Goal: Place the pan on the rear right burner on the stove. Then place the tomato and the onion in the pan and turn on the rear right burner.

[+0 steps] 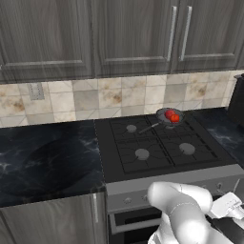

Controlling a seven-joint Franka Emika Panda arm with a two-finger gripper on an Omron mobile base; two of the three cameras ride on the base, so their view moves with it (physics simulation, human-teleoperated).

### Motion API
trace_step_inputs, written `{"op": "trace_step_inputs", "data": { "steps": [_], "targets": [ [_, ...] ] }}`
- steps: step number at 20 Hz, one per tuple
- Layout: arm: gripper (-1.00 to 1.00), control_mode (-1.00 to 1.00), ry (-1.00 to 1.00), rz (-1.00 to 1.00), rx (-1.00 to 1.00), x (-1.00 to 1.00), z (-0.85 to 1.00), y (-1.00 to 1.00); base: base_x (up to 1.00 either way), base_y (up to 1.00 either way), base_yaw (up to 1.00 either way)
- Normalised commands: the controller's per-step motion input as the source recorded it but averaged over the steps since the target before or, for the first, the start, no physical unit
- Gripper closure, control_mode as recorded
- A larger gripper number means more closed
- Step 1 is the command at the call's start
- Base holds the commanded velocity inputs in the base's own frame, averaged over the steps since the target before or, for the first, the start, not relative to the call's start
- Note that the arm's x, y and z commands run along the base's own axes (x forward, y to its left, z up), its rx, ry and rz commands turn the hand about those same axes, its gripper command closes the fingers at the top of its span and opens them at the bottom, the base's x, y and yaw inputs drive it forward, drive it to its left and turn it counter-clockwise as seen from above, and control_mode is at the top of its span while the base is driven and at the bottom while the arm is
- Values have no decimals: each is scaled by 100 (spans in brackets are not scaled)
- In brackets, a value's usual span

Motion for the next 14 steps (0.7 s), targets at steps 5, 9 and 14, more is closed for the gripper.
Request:
{"op": "trace_step_inputs", "data": {
  "steps": [5, 9, 14],
  "targets": [
    [-100, -100, 0, -7, 0, 25, -10, -4, 0, 0, 0],
    [-100, -100, 0, -5, 0, 9, -13, -4, 0, 0, 0],
    [-100, -100, 0, -4, 0, 1, -18, -1, 0, 0, 0]
  ]
}}
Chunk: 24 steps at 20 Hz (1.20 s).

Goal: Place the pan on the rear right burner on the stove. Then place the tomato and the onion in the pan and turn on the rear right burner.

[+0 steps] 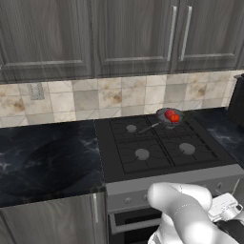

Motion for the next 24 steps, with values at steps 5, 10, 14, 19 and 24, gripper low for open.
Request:
{"op": "trace_step_inputs", "data": {
  "steps": [5, 10, 14, 19, 24],
  "targets": [
    [-100, -100, 0, -3, 0, 9, -14, -2, 0, 0, 0],
    [-100, -100, 0, -3, 0, 15, -9, -4, 0, 0, 0],
    [-100, -100, 0, -2, 0, 5, -11, -8, 0, 0, 0],
    [-100, -100, 0, -2, 0, 1, -15, -9, 0, 0, 0],
    [-100, -100, 0, -2, 0, 14, -6, -8, 0, 0, 0]
  ]
}}
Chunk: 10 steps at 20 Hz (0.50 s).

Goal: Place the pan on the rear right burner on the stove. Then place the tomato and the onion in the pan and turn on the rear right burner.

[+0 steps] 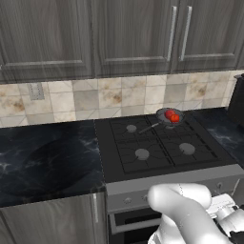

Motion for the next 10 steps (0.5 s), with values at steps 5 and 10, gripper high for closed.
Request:
{"op": "trace_step_inputs", "data": {
  "steps": [5, 10],
  "targets": [
    [-100, -100, 0, -2, 0, 22, -5, -11, 0, 0, 0],
    [-100, -100, 0, -2, 0, 13, -12, -6, 0, 0, 0]
  ]
}}
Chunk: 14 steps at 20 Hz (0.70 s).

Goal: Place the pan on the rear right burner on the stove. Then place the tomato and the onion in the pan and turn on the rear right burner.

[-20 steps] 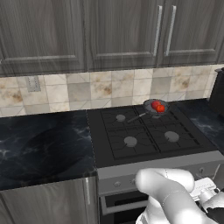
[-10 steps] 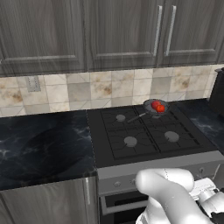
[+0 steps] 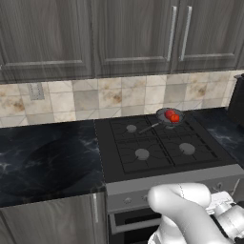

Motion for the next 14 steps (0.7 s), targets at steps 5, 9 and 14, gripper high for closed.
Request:
{"op": "trace_step_inputs", "data": {
  "steps": [5, 9, 14],
  "targets": [
    [-100, -100, 0, -2, 0, 11, -22, 0, 0, 0, 0],
    [-100, -100, 0, -3, 0, 22, -19, -4, 0, 0, 0],
    [-100, -100, 0, -3, 0, 19, -20, -9, 0, 0, 0]
  ]
}}
